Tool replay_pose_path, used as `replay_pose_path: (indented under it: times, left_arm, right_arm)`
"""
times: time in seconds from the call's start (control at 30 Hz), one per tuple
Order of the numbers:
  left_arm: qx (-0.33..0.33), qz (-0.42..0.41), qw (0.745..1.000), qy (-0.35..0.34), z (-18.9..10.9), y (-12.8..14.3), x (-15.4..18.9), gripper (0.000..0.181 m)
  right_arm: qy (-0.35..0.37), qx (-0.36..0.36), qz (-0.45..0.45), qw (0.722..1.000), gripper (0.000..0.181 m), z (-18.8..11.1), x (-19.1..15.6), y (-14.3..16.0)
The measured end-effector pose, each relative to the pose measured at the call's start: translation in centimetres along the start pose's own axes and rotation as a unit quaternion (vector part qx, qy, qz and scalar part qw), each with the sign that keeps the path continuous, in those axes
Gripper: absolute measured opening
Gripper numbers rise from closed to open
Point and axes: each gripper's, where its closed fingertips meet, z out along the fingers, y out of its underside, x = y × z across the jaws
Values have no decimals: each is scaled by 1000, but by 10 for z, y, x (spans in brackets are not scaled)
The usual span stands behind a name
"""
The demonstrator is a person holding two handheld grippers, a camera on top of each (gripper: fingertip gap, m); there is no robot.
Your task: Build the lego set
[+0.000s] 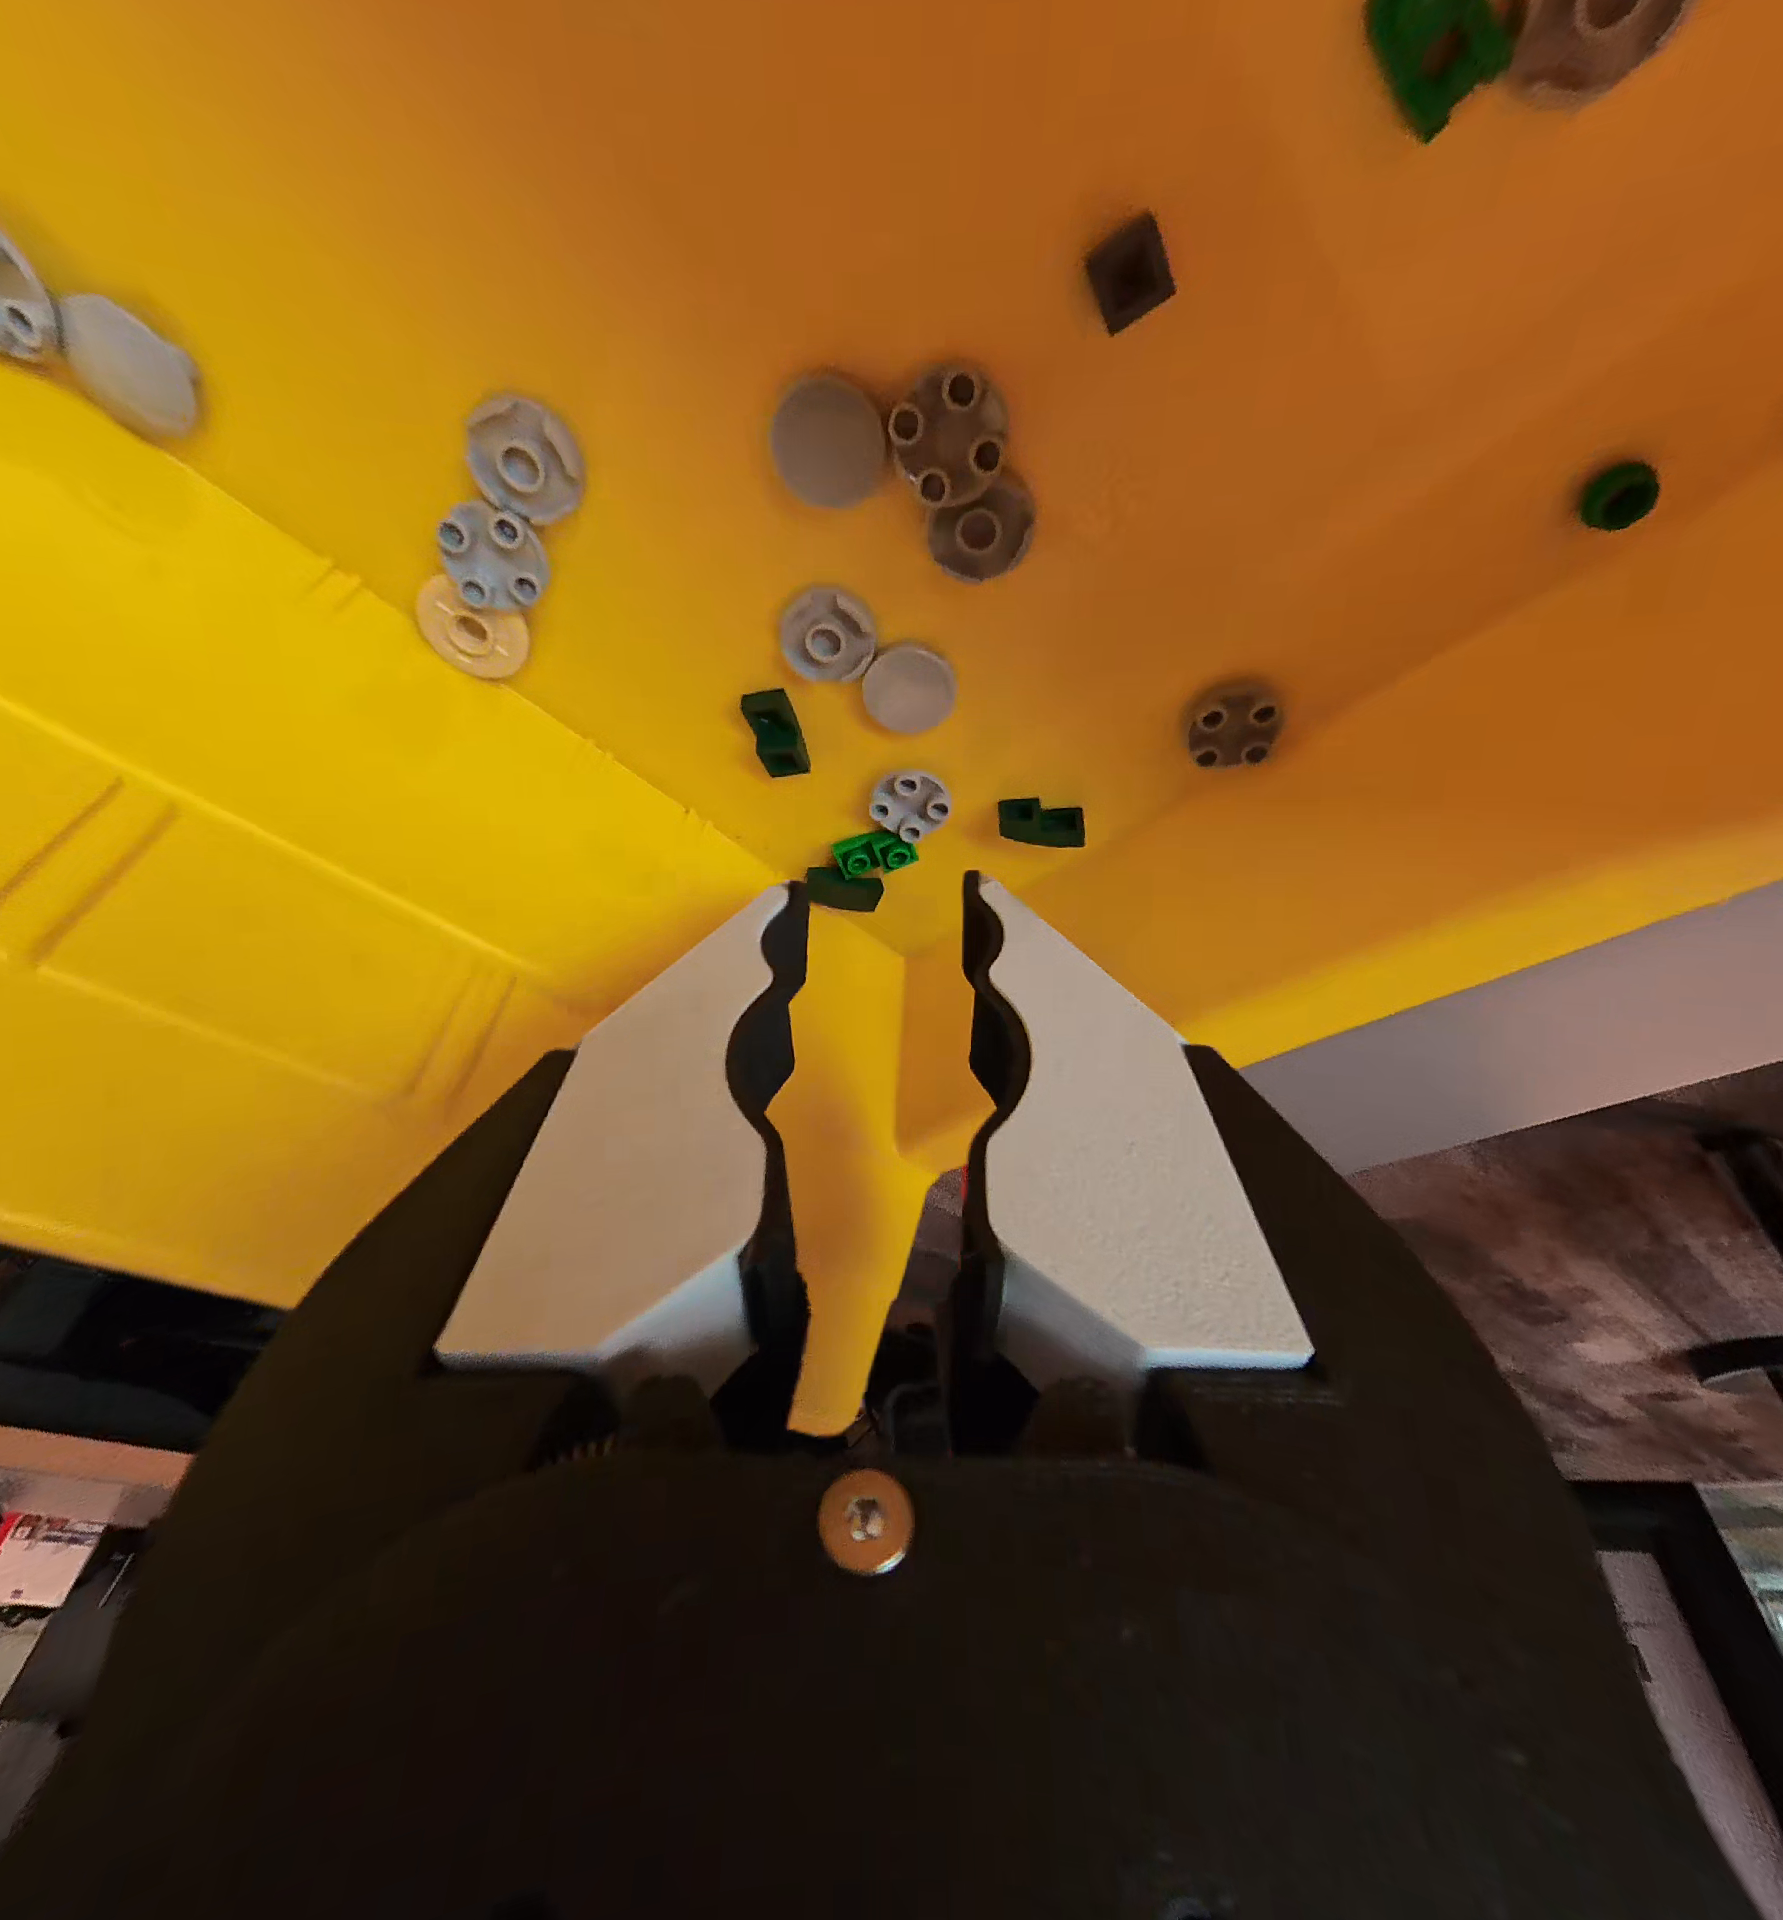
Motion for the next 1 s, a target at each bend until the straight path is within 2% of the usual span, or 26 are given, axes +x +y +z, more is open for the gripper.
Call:
replay_pose_path:
  times: [0.4, 0.63, 0.77, 0.93, 1.0]
  left_arm:
    - [-20, -1, 1000, 8, 15, 4, 0, 14]
    - [3, -15, 1000, -12, 10, 7, -1, 13]
    - [30, -34, 999, -20, -11, 10, 1, 13]
    - [83, -63, 992, -70, -58, 17, 10, 13]
    - [102, -93, 986, -93, -77, 22, 25, 13]
  right_arm:
    - [0, -6, -4, 1000, 26, -1, -2, 0]
    - [3, 11, 3, 1000, 26, -9, 1, -1]
    - [3, 19, 2, 1000, 26, -12, 1, -2]
    - [6, 38, 7, 999, 26, -21, 2, -5]
    - [9, 42, 8, 999, 26, -25, 3, -5]
